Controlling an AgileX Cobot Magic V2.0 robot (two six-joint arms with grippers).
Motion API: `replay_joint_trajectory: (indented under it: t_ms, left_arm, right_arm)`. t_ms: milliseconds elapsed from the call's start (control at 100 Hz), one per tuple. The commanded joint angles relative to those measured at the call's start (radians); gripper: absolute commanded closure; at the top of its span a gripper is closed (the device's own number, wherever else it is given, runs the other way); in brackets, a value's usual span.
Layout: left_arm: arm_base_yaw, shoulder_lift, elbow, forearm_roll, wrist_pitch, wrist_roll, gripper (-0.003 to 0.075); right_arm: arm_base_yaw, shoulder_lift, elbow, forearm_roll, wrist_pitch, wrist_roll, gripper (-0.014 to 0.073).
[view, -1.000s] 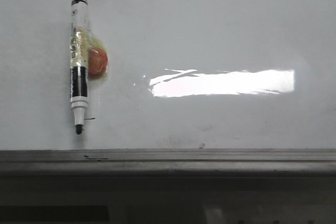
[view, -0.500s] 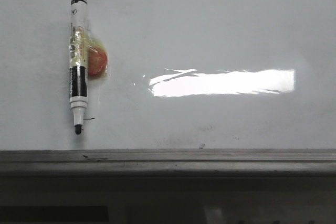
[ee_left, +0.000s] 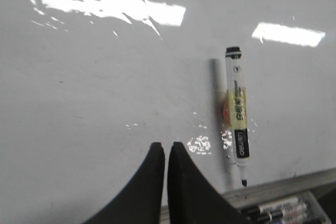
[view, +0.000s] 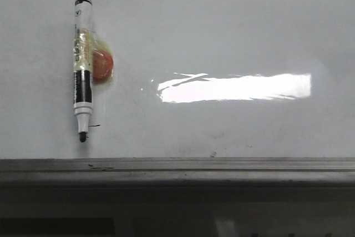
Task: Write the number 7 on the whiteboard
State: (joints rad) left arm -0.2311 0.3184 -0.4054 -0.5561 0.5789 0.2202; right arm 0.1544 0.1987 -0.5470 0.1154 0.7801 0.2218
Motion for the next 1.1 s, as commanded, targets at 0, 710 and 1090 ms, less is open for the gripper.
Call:
replay_joint_trajectory:
  t_ms: [0, 710, 1090]
  left_arm:
    - [-0.011, 0.084, -0.093, -0.009, 0.020, 0.040, 0.0680]
    - [-0.326, 0.511, -0.128, -0.269, -0.179, 0.042, 0.0283]
    - [-0.433, 0.737, -0.191, -0.327, -0.315, 0.042, 0.0283]
  right_arm:
    - [-0.006, 0.048, -0.087, 0.017, -0.045, -0.038, 0.0636]
    - [-0.006, 0.055, -0.101, 0.115, -0.043, -0.050, 0.0116]
    - [-0.006, 0.055, -0.097, 0.115, -0.031, -0.050, 0.0116]
